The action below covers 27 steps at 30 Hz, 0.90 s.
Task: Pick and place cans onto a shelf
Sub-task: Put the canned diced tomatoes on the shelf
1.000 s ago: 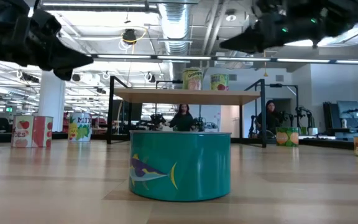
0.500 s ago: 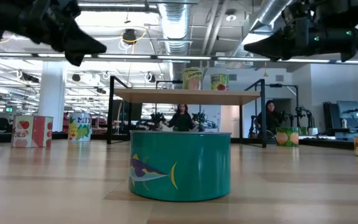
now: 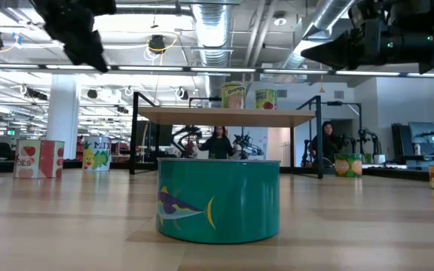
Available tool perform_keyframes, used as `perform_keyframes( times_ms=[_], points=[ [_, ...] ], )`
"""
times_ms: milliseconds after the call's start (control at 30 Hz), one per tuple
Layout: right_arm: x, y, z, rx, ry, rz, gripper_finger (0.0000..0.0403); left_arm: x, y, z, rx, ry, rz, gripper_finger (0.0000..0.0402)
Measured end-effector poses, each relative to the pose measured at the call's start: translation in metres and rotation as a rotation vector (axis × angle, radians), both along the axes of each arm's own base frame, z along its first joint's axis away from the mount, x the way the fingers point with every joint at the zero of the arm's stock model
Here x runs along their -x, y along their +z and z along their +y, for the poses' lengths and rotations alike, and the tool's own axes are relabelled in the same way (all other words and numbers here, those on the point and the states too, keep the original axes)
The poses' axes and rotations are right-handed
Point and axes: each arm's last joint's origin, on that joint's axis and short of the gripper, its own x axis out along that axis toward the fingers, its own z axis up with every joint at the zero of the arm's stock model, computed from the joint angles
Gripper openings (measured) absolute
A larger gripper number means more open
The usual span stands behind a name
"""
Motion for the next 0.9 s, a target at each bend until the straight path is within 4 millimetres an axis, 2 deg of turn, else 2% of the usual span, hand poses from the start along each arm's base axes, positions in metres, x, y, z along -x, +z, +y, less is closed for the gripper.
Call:
perform_keyframes(
  times_ms=[167,400,567,700,900],
  points=[
    [0.000,-0.001,0.000,0.011,-0.001,0.008,0.0009,-0.003,-0.004,-0.018,0.064,0.116,0.203,0.0066],
    [0.000,0.000,0.000,0.039,-0.002,0.012,0.0010,-0.004,-0.031,-0.031,0.021,0.315,0.472,0.0113],
    [0.000,0.000,0.000,0.053,-0.003,0.012,0.0009,-0.012,-0.047,-0.030,-0.067,0.362,0.577,0.0146],
    [0.000,0.000,0.000,0.069,-0.005,0.015,0.0010,-0.017,-0.060,-0.025,-0.070,0.395,0.637,0.0170],
    [0.000,0.000,0.000,0.085,-0.006,0.015,0.0010,-0.017,-0.087,-0.019,-0.043,0.415,0.681,0.0180]
  ],
)
